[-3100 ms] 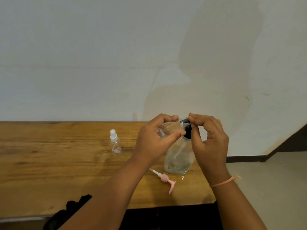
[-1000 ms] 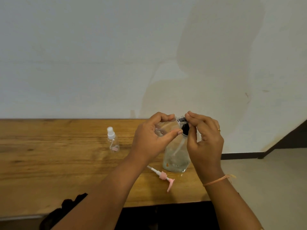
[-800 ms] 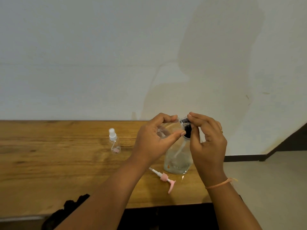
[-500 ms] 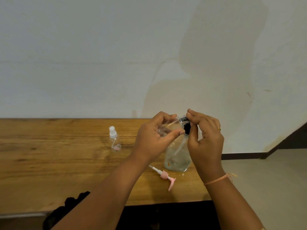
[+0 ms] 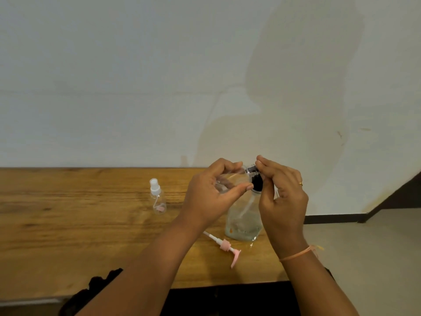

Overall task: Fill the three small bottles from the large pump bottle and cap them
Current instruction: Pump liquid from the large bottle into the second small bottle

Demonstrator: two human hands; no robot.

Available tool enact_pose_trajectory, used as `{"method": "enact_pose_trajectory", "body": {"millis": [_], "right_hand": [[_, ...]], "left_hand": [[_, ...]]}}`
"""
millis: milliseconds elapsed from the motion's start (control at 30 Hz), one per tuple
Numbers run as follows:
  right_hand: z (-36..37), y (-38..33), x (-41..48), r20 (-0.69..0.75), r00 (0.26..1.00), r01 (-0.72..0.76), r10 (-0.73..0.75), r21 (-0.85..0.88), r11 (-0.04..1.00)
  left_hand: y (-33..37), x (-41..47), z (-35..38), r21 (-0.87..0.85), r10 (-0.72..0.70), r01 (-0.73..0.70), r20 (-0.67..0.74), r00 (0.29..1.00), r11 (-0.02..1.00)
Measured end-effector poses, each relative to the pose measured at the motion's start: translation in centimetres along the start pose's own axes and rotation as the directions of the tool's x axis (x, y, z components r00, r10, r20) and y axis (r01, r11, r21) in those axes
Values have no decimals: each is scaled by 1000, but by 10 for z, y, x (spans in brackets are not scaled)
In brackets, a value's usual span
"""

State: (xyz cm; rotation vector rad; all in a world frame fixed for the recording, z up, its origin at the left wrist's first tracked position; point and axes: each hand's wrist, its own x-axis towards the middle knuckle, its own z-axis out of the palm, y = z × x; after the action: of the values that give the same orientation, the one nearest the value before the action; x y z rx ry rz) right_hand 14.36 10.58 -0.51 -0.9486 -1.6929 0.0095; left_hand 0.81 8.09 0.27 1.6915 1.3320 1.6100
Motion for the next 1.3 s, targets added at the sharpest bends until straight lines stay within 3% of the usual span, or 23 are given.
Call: {"method": "enact_pose_trajectory", "body": {"millis": [267, 500, 667, 1033, 1300], "right_hand": [[0, -3, -4, -26, 999, -35, 36, 25, 999], [0, -11, 2, -15, 1000, -13, 11, -91, 996], [6, 2, -5, 2, 1000, -15, 15, -64, 998], [1, -12, 1, -41, 999, -32, 30, -49, 998], [9, 1, -7, -29, 1000, -1, 0, -37, 999]], "left_hand": [[0, -2, 1, 9, 10, -10, -6, 1000, 1000], [2, 1, -1, 22, 25, -25, -5, 1000, 999], [-6, -3, 2, 1, -28, 28, -3, 1000, 1000], [-2, -1, 1, -11, 41, -41, -22, 999, 999], [-9, -4, 3, 3, -2, 2, 1, 1000, 1000]]}}
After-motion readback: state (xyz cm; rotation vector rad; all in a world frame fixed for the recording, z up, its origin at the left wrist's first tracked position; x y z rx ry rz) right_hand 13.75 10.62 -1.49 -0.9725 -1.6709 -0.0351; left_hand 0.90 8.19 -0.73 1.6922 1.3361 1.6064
